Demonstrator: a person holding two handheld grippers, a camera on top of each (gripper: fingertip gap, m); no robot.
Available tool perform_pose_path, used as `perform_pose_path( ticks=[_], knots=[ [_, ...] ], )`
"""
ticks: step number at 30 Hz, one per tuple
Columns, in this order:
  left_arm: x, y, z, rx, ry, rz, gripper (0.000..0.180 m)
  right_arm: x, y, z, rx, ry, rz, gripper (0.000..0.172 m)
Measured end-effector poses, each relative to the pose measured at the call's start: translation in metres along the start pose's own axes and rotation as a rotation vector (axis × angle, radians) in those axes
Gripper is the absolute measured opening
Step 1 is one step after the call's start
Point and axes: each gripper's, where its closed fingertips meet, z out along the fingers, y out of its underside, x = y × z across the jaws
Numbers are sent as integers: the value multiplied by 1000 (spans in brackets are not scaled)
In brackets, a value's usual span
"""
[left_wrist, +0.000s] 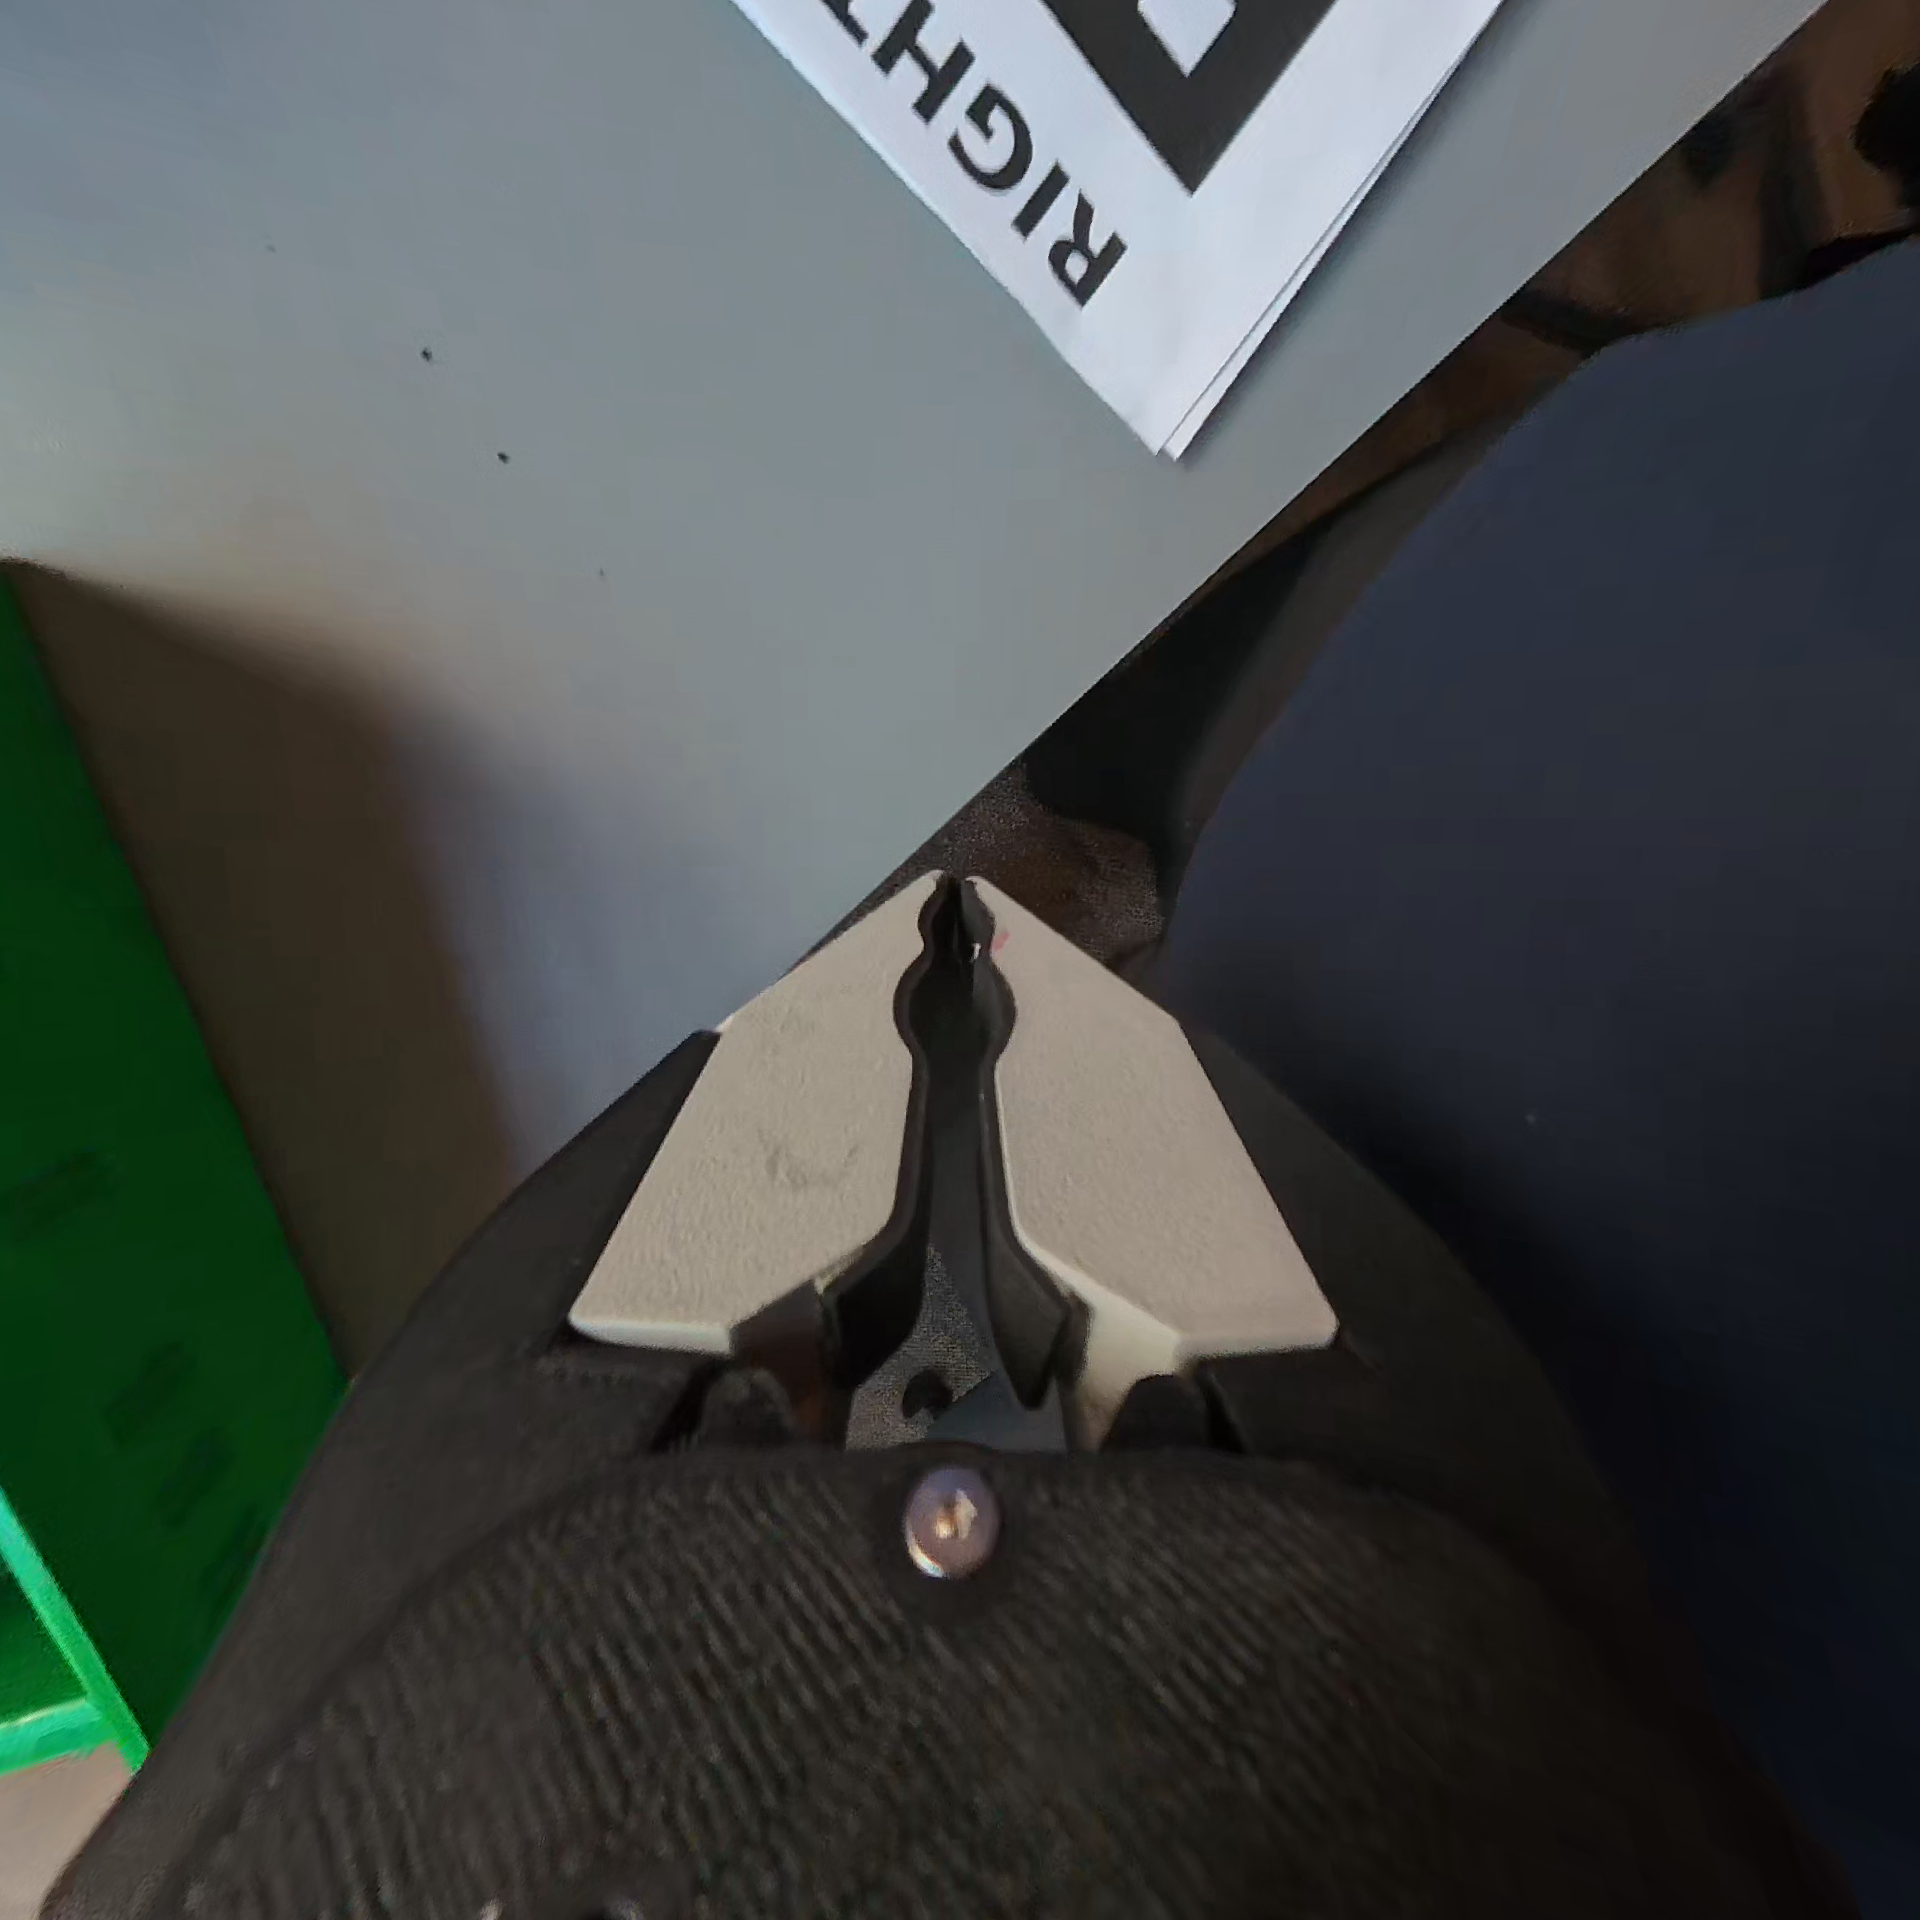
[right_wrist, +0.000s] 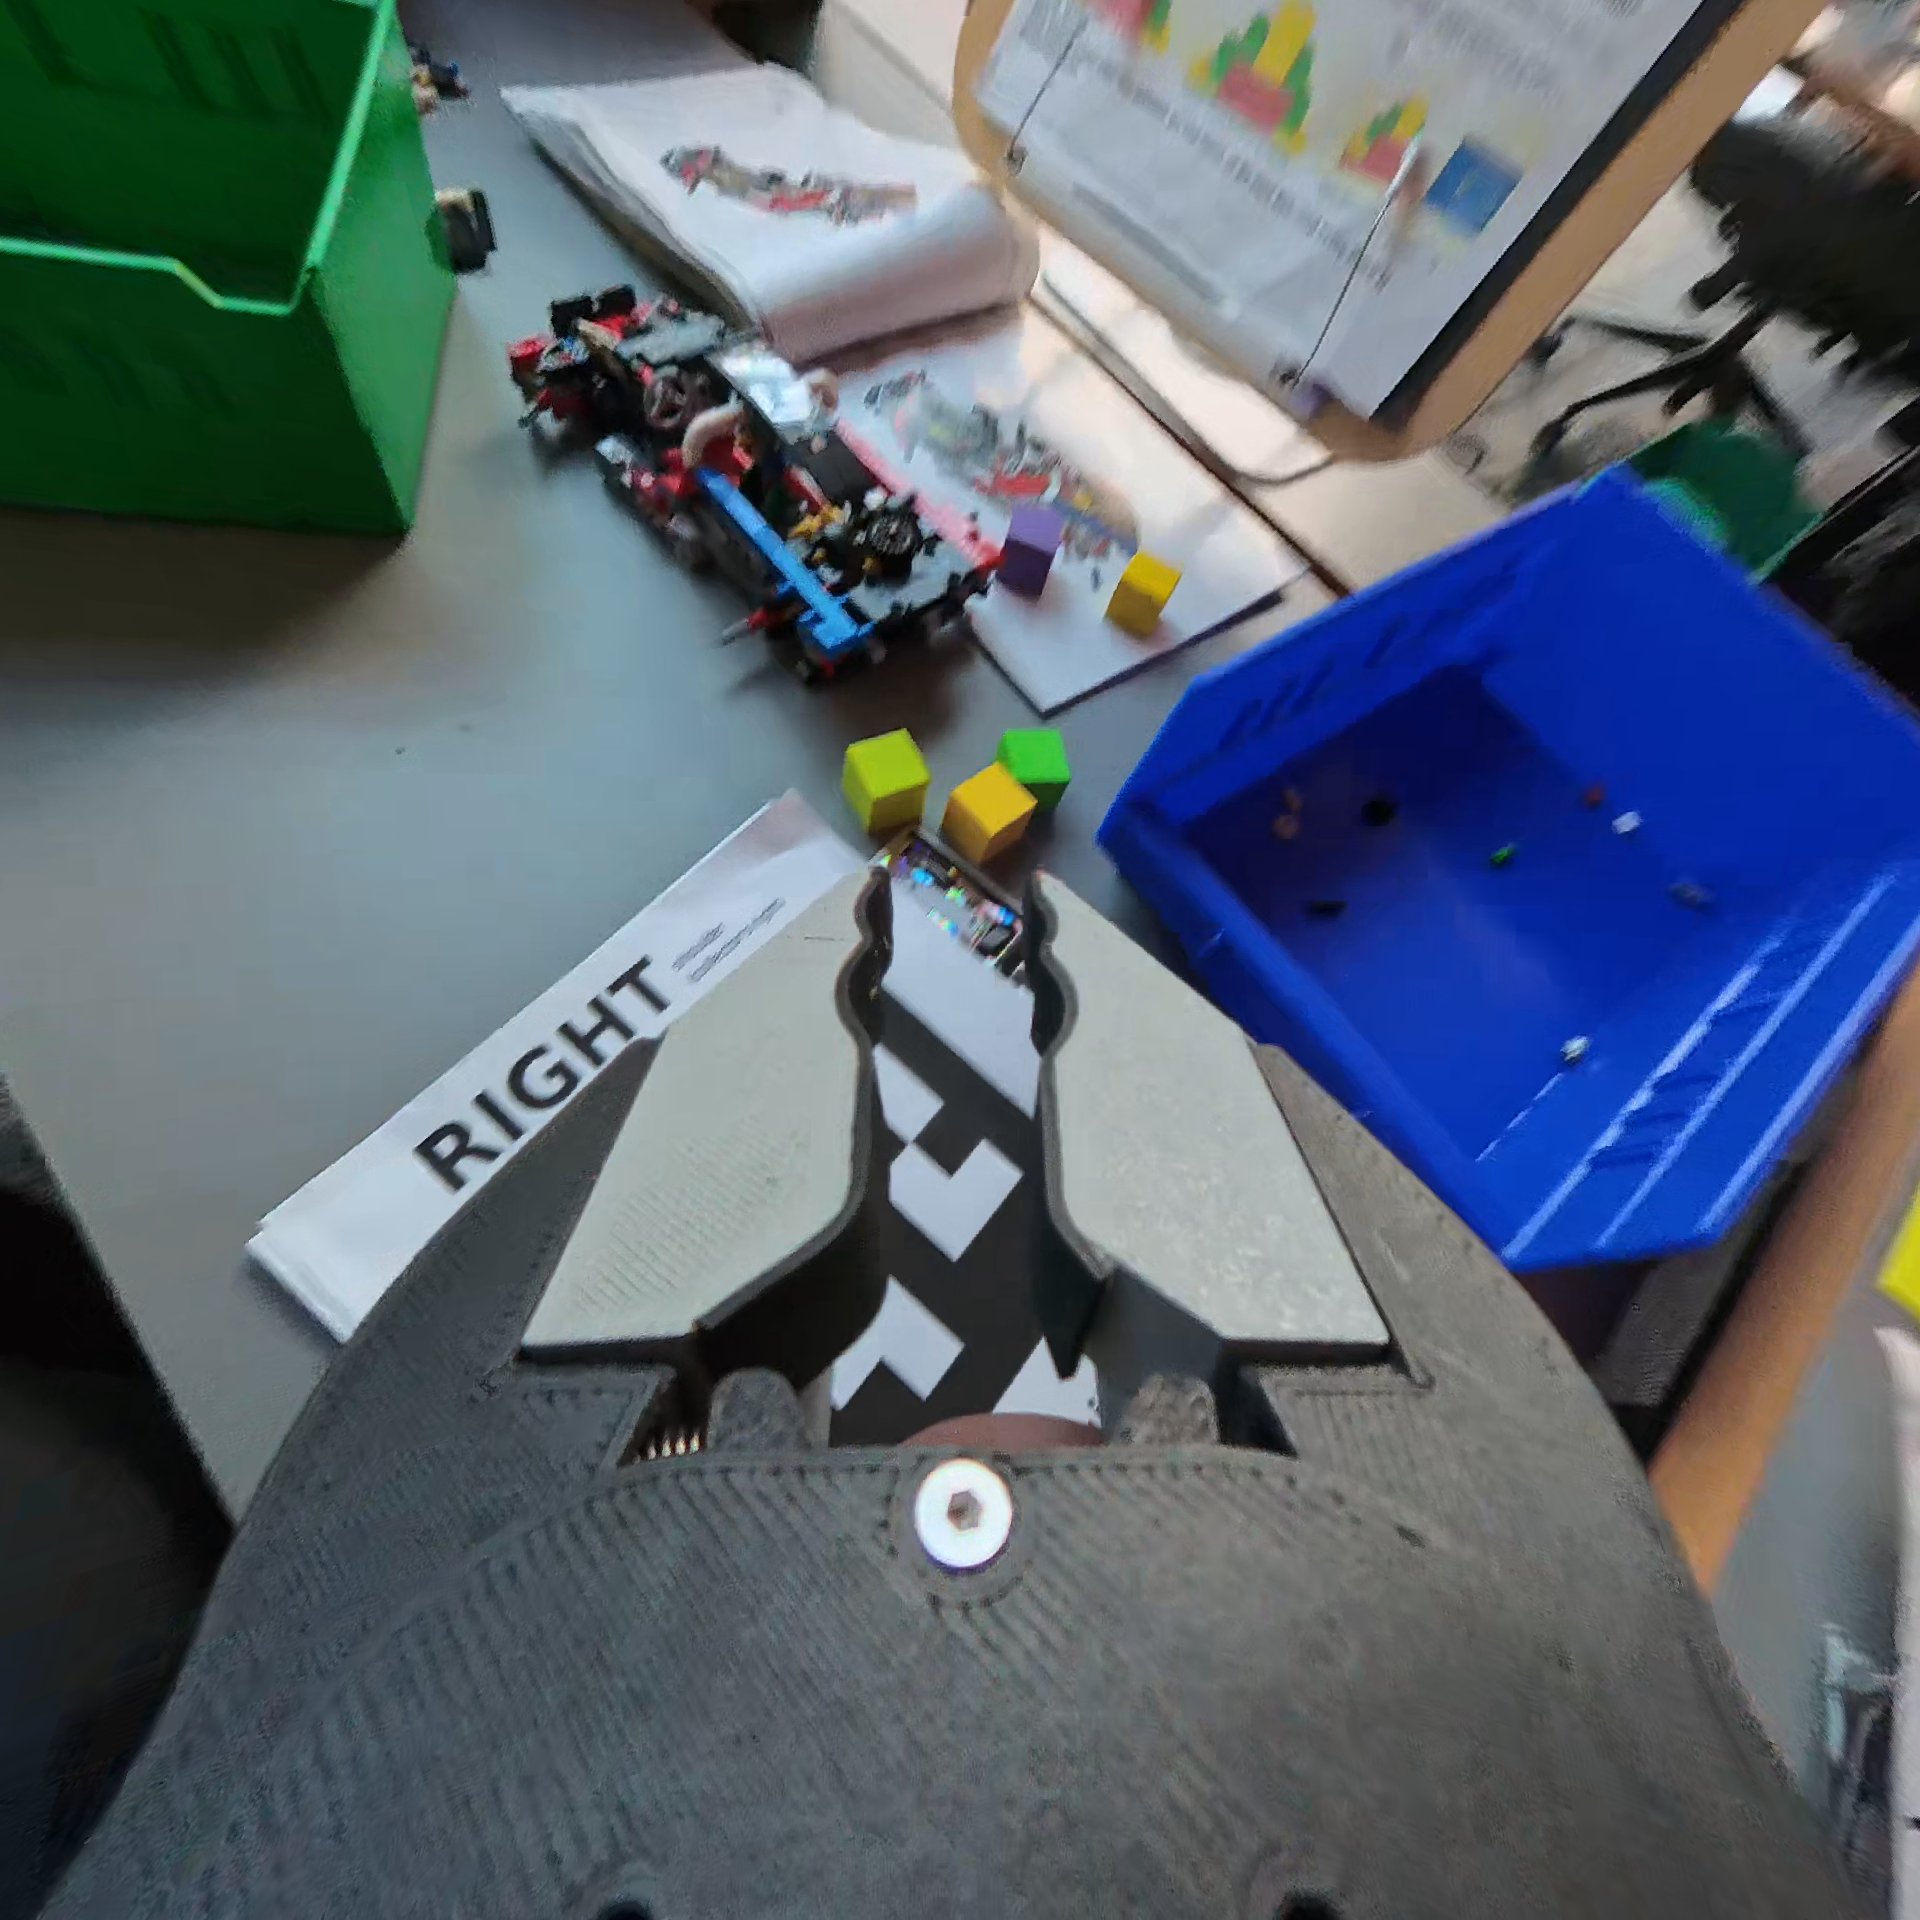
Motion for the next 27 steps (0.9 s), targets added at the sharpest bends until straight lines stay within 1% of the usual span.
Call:
perform_pose_path(
  ticks=[1, 3, 4, 5, 6, 7, 9, 11, 13, 15, 17, 19, 20, 22, 27],
  knots=[
    [-3, 5, 0, -1, -12, 9, 0, 0, -10, -2, 24, 30, -21, 25],
    [-10, 10, 1, 19, -40, 41, 0, -3, -26, -5, 49, 67, -8, 29],
    [-14, 12, 1, 29, -52, 64, 7, -6, -36, -8, 65, 86, 1, 31],
    [-15, 16, 3, 27, -51, 94, 39, -9, -50, -14, 93, 113, 4, 34],
    [-17, 22, 4, 13, -49, 120, 55, -13, -66, -21, 128, 136, 5, 37],
    [-18, 29, 6, 4, -50, 141, 58, -19, -82, -28, 159, 152, 8, 39],
    [-22, 38, 5, 45, -52, 173, 69, -37, -108, -34, 188, 150, 33, 45],
    [-25, 45, 2, 97, -41, 185, 64, -60, -120, -30, 153, 103, 72, 50],
    [-34, 49, -2, 122, -62, 191, 62, -81, -120, -23, 91, 61, 97, 49],
    [-47, 48, -10, 137, -132, 253, 60, -104, -117, -21, 53, 0, 147, 46],
    [-60, 39, -23, 183, -228, 349, 59, -122, -108, -21, 12, -42, 212, 46],
    [-76, 27, -43, 255, -317, 375, 56, -134, -95, -24, -41, -52, 239, 46],
    [-85, 25, -52, 280, -346, 354, 55, -137, -87, -25, -67, -47, 236, 45],
    [-106, 28, -64, 275, -364, 274, 55, -140, -72, -26, -119, -32, 227, 43],
    [-160, 55, -82, 196, -439, 92, 57, -128, -45, -15, -194, -42, 213, 43]
  ],
)
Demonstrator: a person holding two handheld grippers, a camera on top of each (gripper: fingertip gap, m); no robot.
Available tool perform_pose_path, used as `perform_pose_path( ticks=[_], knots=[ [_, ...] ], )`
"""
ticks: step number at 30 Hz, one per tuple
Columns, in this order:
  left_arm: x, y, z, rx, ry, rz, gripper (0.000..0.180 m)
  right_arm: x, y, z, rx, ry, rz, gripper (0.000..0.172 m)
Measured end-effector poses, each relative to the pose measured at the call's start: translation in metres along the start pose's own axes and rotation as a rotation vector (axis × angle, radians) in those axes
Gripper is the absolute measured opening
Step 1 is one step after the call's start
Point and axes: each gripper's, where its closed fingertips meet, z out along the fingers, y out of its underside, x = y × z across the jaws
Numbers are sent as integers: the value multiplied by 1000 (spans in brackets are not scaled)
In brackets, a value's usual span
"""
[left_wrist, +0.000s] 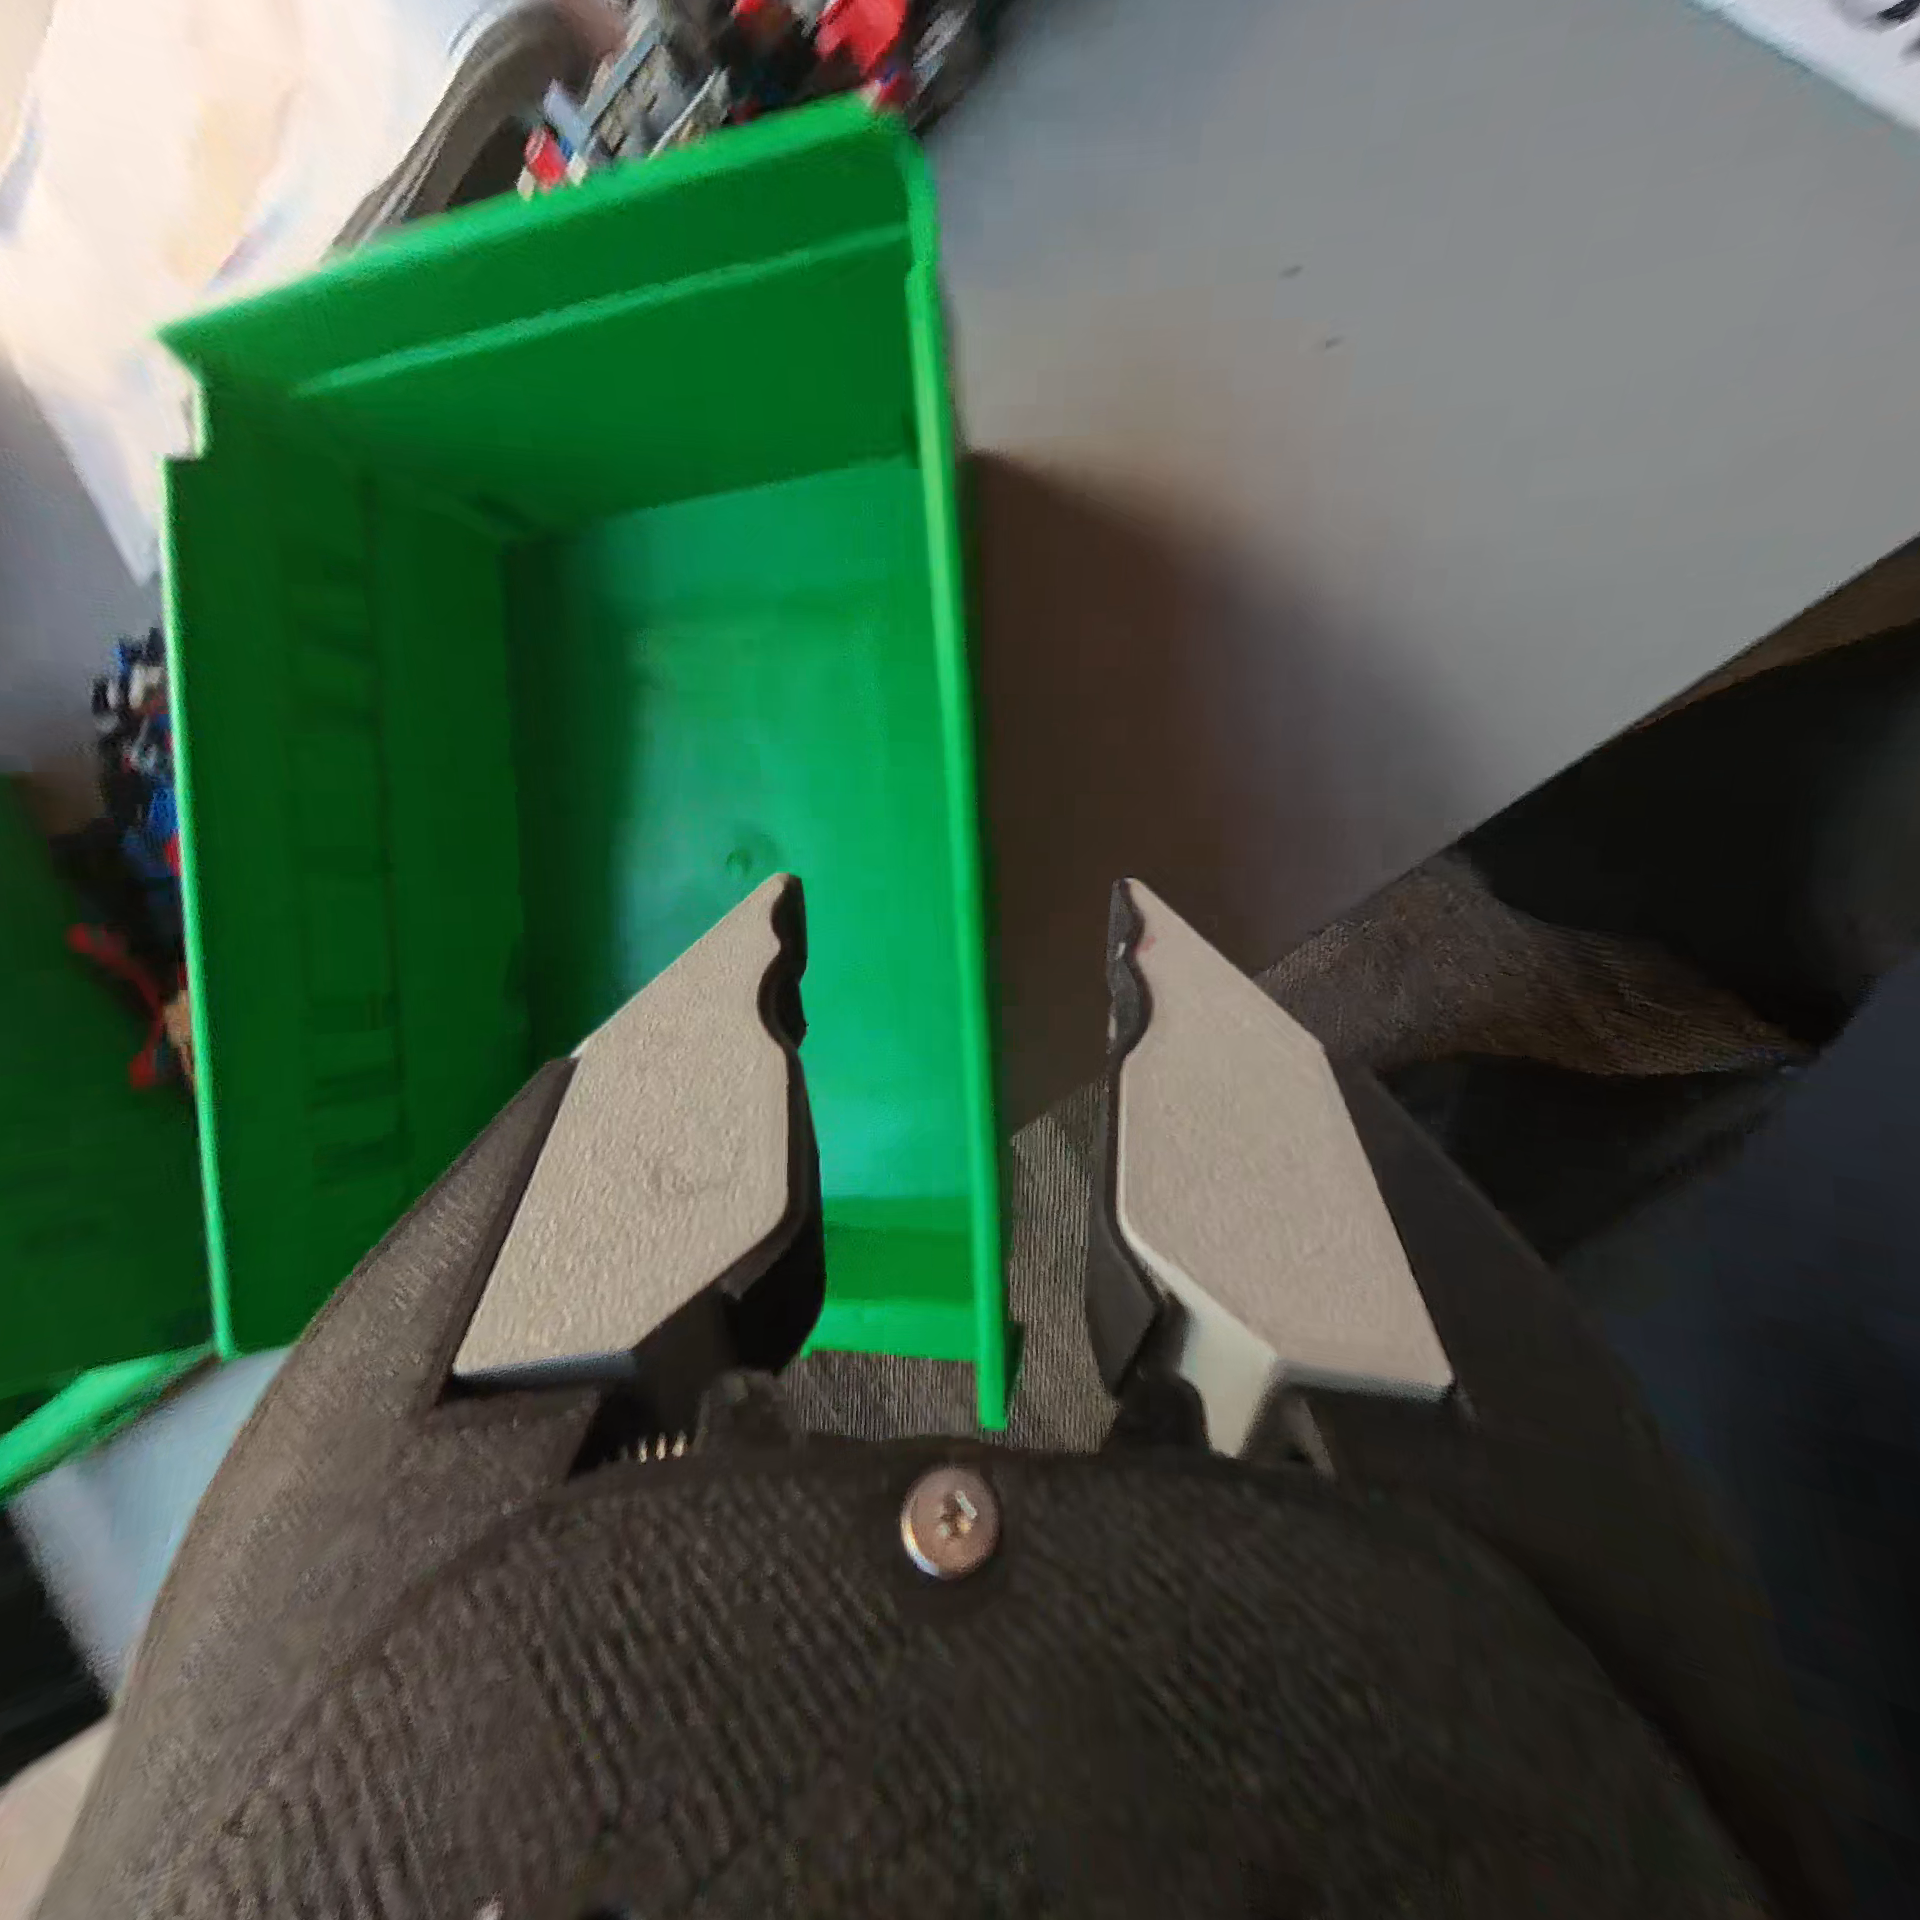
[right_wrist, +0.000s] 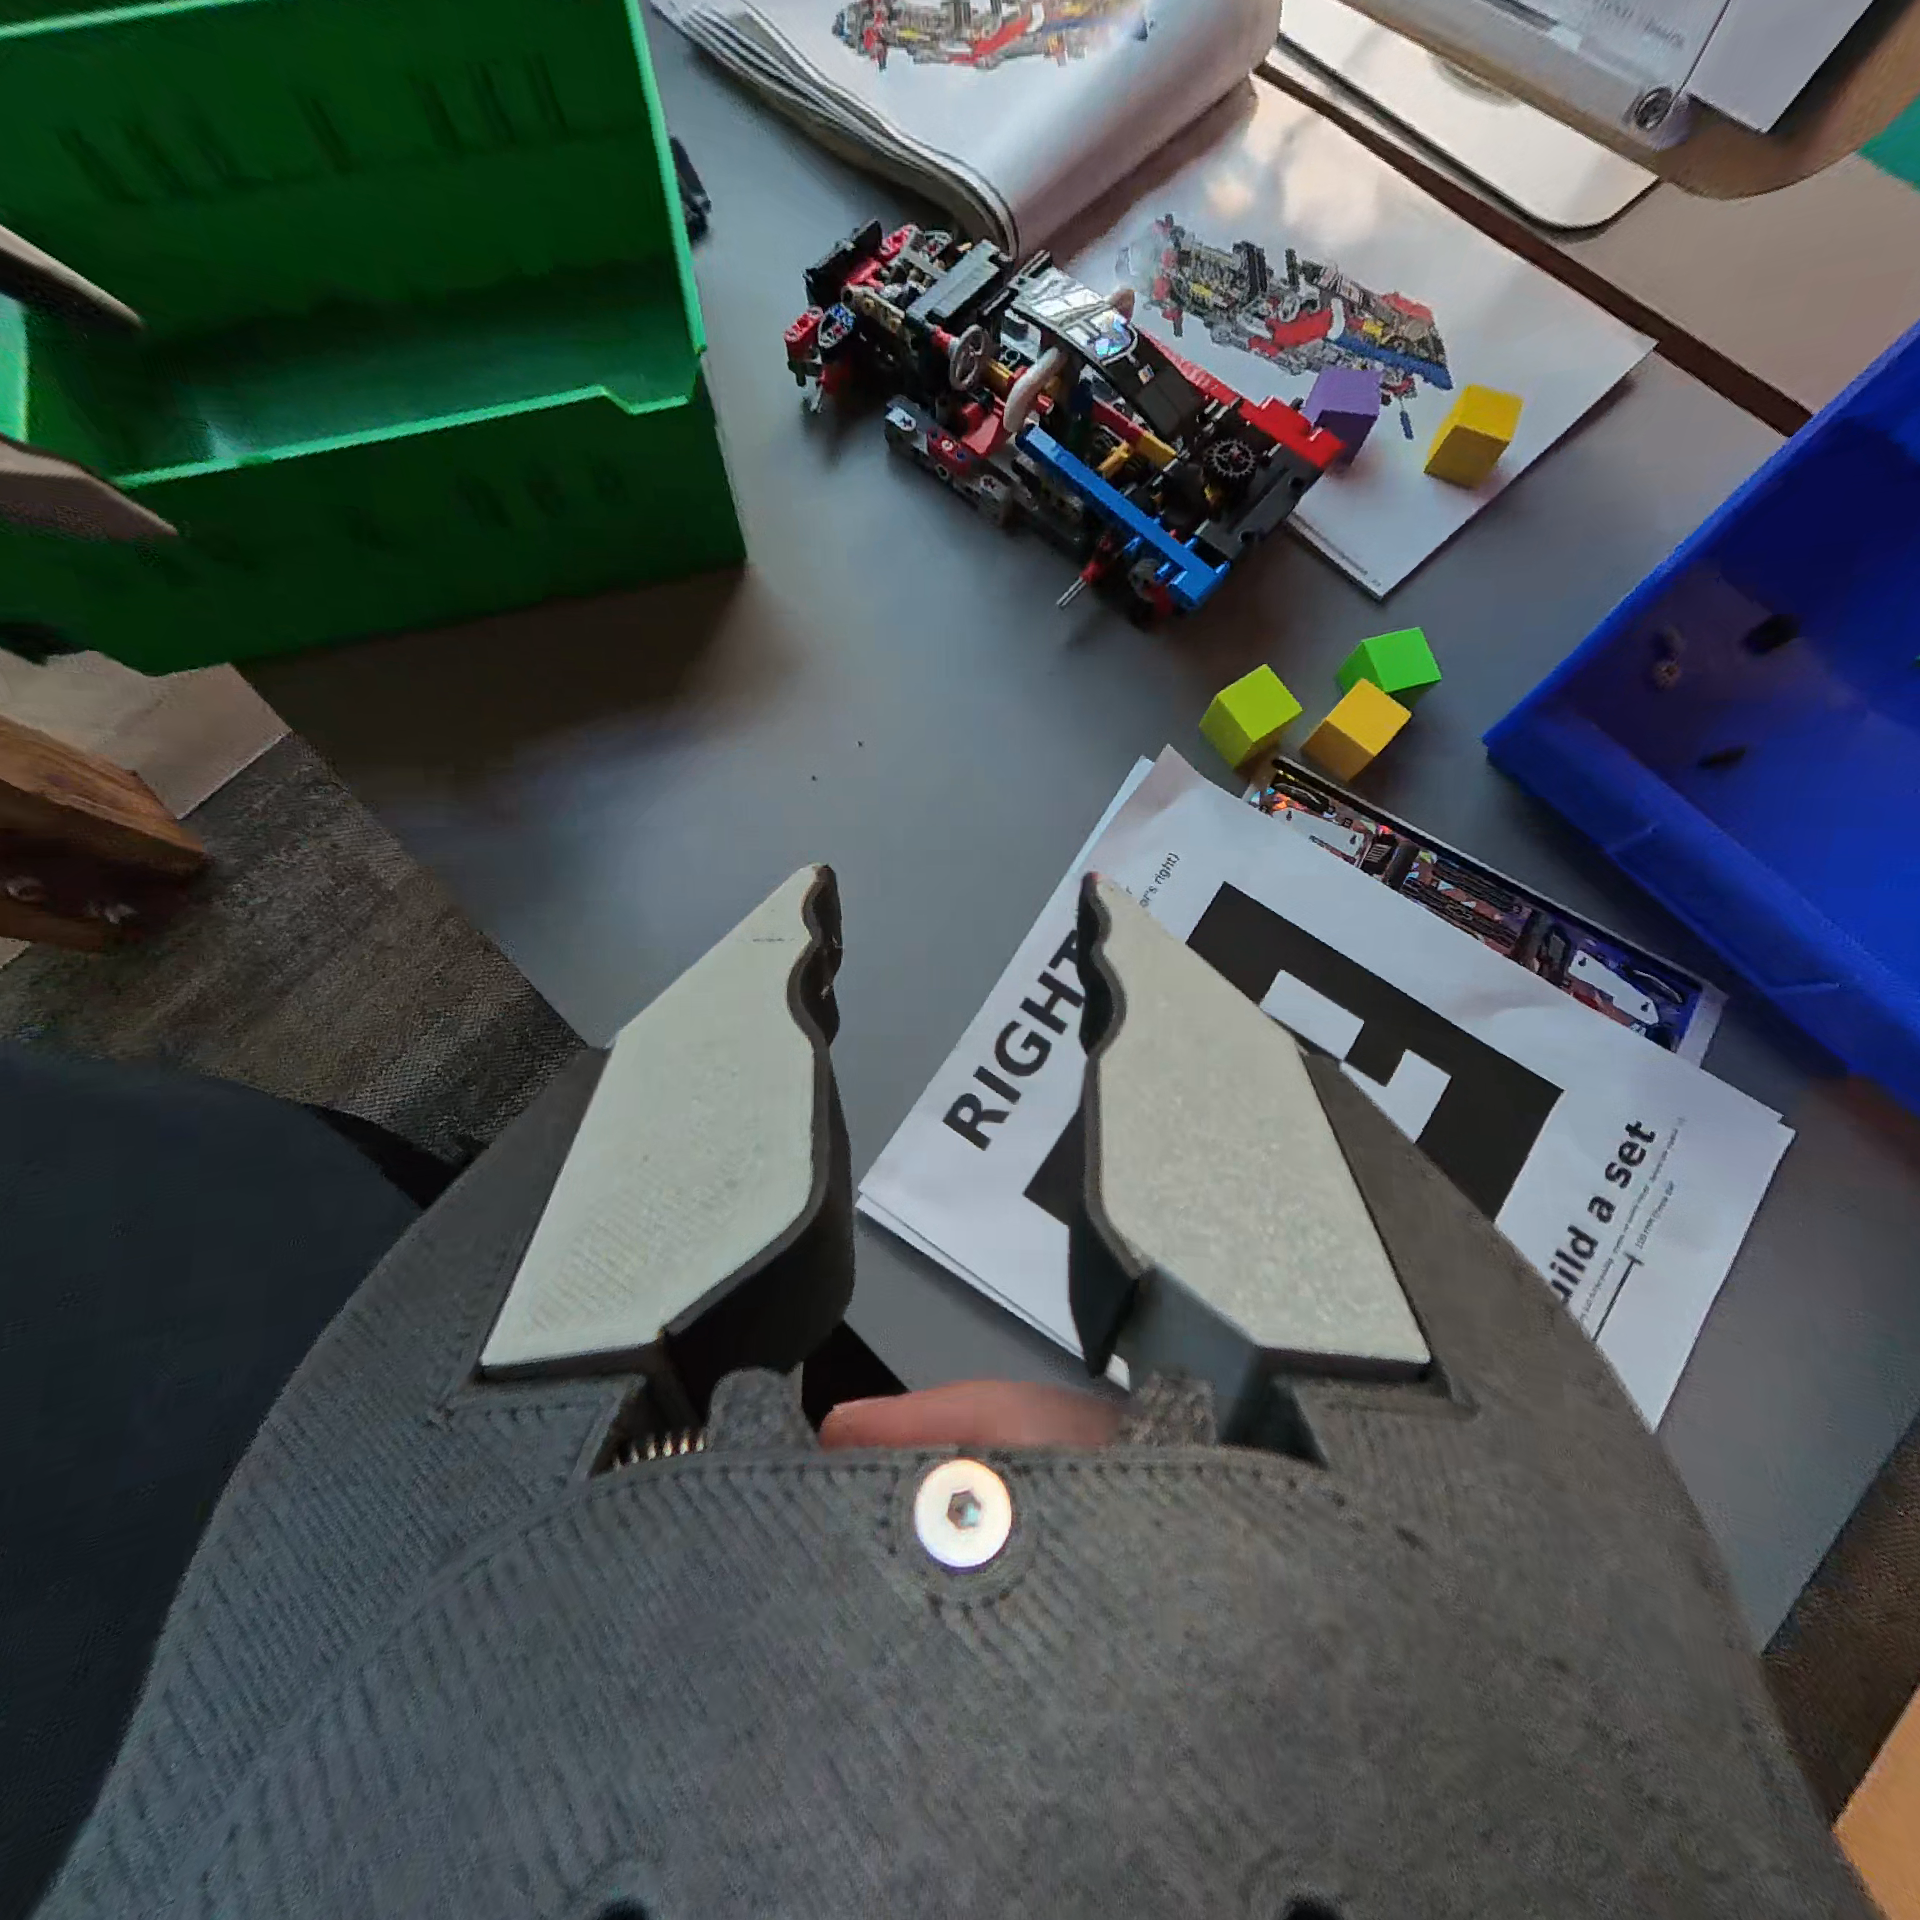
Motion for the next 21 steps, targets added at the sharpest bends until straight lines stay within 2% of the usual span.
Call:
perform_pose_path(
  ticks=[2, 6, 7, 8, 9, 11, 14, 17, 21],
  knots=[
    [-11, 17, 8, -76, -10, -48, 57, 12, 5, 12, -19, -14, 3, 43],
    [-5, 60, 29, -296, 59, -162, 53, 36, 7, 43, -25, -81, 30, 43],
    [-1, 71, 33, -351, 84, -187, 41, 43, 6, 52, -28, -100, 30, 43],
    [6, 77, 35, -386, 127, -218, 22, 51, 4, 60, -30, -119, 26, 43],
    [12, 79, 36, -398, 149, -257, 8, 58, 0, 67, -28, -137, 19, 43],
    [9, 79, 36, -410, 88, -247, 3, 76, -10, 81, -9, -159, 4, 43],
    [20, 79, 30, -493, 85, -280, 4, 102, -23, 100, 6, -199, -22, 41],
    [38, 72, 26, -514, 94, -340, 4, 128, -34, 120, -7, -206, -71, 37],
    [51, 64, 20, -551, 113, -409, 12, 156, -71, 145, -8, -157, -135, 30]
  ],
)
